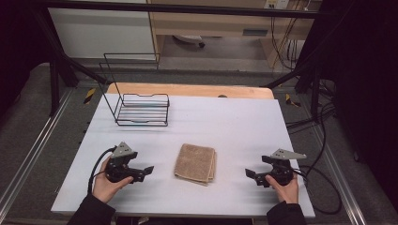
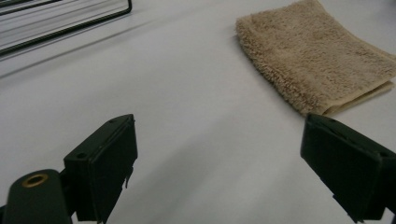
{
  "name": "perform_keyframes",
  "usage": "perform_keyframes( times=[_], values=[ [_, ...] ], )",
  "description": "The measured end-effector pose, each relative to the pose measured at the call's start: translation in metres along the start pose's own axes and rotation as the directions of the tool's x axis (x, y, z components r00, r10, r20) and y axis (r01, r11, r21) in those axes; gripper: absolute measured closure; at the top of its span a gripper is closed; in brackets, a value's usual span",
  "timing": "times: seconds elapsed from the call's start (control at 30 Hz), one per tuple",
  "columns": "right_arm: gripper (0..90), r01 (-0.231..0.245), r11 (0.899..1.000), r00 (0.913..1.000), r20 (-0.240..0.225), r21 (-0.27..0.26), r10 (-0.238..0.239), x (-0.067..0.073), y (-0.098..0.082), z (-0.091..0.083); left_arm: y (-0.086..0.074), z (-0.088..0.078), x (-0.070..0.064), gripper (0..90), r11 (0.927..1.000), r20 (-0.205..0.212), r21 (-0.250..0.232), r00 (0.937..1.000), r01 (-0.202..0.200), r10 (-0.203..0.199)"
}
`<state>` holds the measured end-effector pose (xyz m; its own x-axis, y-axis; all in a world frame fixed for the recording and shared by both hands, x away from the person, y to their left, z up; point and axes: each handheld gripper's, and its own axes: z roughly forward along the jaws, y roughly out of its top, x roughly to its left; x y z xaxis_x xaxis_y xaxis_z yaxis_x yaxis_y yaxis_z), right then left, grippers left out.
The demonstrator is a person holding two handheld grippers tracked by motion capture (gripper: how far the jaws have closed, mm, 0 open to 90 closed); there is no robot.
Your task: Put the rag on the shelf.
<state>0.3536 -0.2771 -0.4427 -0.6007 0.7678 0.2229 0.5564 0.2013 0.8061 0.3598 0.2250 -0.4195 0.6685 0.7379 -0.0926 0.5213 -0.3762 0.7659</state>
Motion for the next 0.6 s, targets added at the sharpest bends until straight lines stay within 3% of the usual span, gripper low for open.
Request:
perform_keyframes(
  times=[0.3, 0.6],
  values=[
    [1.0, 0.006, 1.000, 1.0000, 0.001, 0.003, -0.006, 0.000, 0.000, 0.001, 0.022, 0.026, -0.030, 16.0, 0.9988, 0.046, 0.035, 0.9984, -0.035, 0.033],
    [0.9, 0.008, 1.000, 1.0000, 0.002, 0.003, -0.008, 0.000, 0.000, 0.001, 0.033, 0.049, -0.049, 23.6, 0.9965, 0.063, 0.060, 0.9965, -0.058, 0.054]
  ],
)
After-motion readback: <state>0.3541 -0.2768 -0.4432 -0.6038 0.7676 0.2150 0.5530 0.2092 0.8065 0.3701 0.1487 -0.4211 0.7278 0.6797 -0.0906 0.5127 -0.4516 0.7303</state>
